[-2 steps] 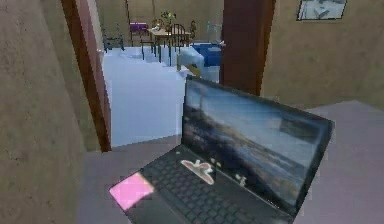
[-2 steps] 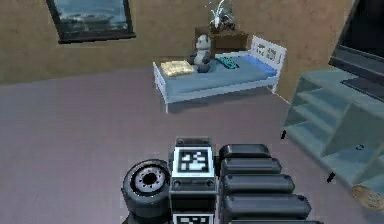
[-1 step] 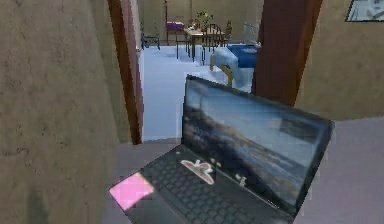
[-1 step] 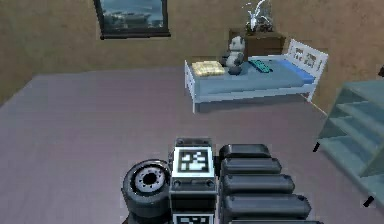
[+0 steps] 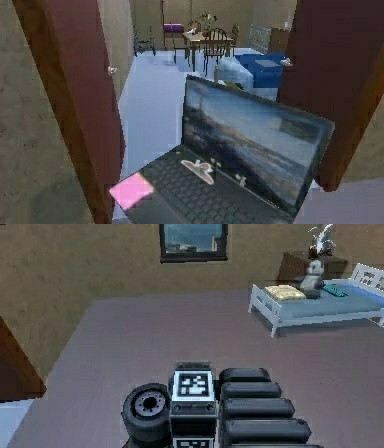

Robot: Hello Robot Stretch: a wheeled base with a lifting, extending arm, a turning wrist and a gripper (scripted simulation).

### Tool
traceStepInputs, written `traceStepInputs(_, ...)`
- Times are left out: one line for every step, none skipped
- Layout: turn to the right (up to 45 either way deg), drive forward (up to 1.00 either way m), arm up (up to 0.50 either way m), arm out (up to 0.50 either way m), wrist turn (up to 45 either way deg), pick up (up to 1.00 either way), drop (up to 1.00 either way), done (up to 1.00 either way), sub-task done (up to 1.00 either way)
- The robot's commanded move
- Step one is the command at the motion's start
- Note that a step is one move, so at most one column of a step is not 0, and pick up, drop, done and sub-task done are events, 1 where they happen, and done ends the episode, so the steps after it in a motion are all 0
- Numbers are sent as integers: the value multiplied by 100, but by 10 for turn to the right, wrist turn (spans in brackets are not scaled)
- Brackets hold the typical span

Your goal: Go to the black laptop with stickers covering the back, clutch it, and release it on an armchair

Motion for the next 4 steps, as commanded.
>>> traceStepInputs(0, 90, 0, 0, 0, 0, 0, 0, 0)
traceStepInputs(-90, 0, 0, 0, 0, 0, 0, 0, 0)
traceStepInputs(0, 100, 0, 0, 0, 0, 0, 0, 0)
traceStepInputs(-60, 0, 0, 0, 0, 0, 0, 0, 0)
